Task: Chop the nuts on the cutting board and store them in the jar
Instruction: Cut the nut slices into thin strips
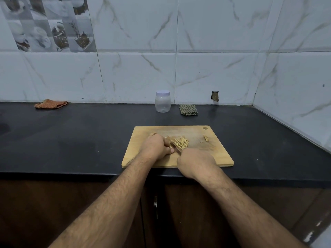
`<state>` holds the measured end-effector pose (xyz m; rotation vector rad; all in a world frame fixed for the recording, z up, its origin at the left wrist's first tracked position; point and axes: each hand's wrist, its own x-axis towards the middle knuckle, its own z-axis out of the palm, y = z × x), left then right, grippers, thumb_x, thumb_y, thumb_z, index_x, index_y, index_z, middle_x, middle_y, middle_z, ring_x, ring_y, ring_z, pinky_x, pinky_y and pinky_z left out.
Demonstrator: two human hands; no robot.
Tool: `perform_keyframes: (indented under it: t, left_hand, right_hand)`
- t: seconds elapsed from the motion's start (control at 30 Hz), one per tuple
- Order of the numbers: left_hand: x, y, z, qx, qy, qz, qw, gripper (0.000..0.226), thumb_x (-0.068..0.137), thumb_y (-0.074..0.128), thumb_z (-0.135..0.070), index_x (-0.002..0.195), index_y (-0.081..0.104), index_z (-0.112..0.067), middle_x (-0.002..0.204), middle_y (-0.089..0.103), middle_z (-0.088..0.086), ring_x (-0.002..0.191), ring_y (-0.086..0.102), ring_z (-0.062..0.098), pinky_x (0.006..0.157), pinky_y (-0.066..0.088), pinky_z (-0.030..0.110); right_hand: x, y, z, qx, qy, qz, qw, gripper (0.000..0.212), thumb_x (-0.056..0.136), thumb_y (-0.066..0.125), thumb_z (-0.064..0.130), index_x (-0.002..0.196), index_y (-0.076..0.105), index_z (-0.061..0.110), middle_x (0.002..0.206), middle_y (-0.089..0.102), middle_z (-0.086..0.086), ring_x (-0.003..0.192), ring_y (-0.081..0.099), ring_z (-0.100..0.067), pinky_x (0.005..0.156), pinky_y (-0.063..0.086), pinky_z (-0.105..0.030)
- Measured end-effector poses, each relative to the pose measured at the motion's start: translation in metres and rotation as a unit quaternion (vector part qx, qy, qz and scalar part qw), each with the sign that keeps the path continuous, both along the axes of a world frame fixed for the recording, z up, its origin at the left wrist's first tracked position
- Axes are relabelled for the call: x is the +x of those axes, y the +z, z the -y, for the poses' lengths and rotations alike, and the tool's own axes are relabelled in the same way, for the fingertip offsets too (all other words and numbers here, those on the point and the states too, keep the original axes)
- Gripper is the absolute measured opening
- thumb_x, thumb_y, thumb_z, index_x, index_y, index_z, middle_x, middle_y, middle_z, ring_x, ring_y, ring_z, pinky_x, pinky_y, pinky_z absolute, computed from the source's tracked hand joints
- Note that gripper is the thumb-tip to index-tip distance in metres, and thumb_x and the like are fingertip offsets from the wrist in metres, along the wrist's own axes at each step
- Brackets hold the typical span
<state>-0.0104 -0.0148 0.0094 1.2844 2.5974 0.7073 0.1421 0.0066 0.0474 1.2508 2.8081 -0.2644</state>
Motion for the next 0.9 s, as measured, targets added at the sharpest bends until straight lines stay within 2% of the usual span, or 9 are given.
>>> perform_keyframes:
  t: [0.1, 0.23, 0.4, 0.5, 0.63, 0.9]
  left_hand:
    - [-0.0018, -0.0019, 0.0018, 0.013, -0.003, 0.009, 1.000, 0.026, 0.081, 0.076, -0.045, 0.103, 0.077, -0.033, 0.105, 0.071, -0.005, 0.098, 0.062, 0.011, 0.081, 0.050, 0.026]
    - [-0.0014, -0.0031, 0.0047, 0.023, -0.005, 0.006, 1.000, 0.027, 0.082, 0.075, -0.043, 0.106, 0.076, -0.031, 0.106, 0.073, -0.006, 0.100, 0.062, 0.011, 0.084, 0.050, 0.028]
    - [-0.0003, -0.0008, 0.0099, 0.025, -0.011, 0.010, 1.000, 0.035, 0.084, 0.074, -0.042, 0.117, 0.072, -0.030, 0.131, 0.063, 0.000, 0.115, 0.059, 0.013, 0.094, 0.048, 0.029]
    - [0.0005, 0.0003, 0.0098, 0.025, -0.006, 0.020, 0.999, 0.035, 0.085, 0.073, -0.038, 0.119, 0.070, -0.030, 0.138, 0.058, 0.001, 0.118, 0.058, 0.016, 0.097, 0.046, 0.028]
    - [0.0003, -0.0007, 0.0070, 0.025, 0.002, 0.043, 0.999, 0.033, 0.083, 0.076, -0.037, 0.115, 0.072, -0.032, 0.116, 0.071, -0.007, 0.107, 0.062, 0.012, 0.093, 0.050, 0.030]
    - [0.0003, -0.0044, 0.0040, 0.043, 0.029, 0.045, 0.998, 0.030, 0.080, 0.079, -0.037, 0.109, 0.075, -0.030, 0.109, 0.072, -0.009, 0.101, 0.061, 0.011, 0.084, 0.050, 0.029]
  right_hand:
    - [-0.0034, 0.0005, -0.0014, 0.004, 0.006, 0.000, 1.000, 0.034, 0.099, 0.041, 0.021, 0.126, 0.060, 0.012, 0.122, 0.063, -0.008, 0.108, 0.060, -0.026, 0.084, 0.049, -0.035]
    - [-0.0049, -0.0026, -0.0045, -0.001, 0.004, 0.003, 1.000, 0.032, 0.098, 0.042, 0.023, 0.123, 0.061, 0.013, 0.118, 0.063, -0.007, 0.104, 0.060, -0.024, 0.080, 0.047, -0.034]
    - [-0.0062, -0.0047, -0.0060, -0.002, 0.003, 0.006, 1.000, 0.032, 0.099, 0.043, 0.026, 0.122, 0.061, 0.014, 0.116, 0.064, -0.006, 0.102, 0.060, -0.023, 0.081, 0.048, -0.035]
    - [-0.0063, -0.0036, -0.0056, -0.001, 0.003, 0.012, 1.000, 0.032, 0.099, 0.042, 0.026, 0.123, 0.061, 0.014, 0.117, 0.064, -0.006, 0.103, 0.060, -0.023, 0.081, 0.048, -0.034]
    - [-0.0068, -0.0018, -0.0040, 0.003, 0.005, 0.011, 1.000, 0.033, 0.100, 0.040, 0.025, 0.125, 0.060, 0.013, 0.121, 0.063, -0.007, 0.106, 0.059, -0.024, 0.085, 0.048, -0.035]
    - [-0.0083, 0.0000, -0.0019, 0.010, 0.012, 0.023, 1.000, 0.033, 0.101, 0.041, 0.026, 0.125, 0.060, 0.014, 0.119, 0.064, -0.006, 0.105, 0.060, -0.024, 0.086, 0.049, -0.035]
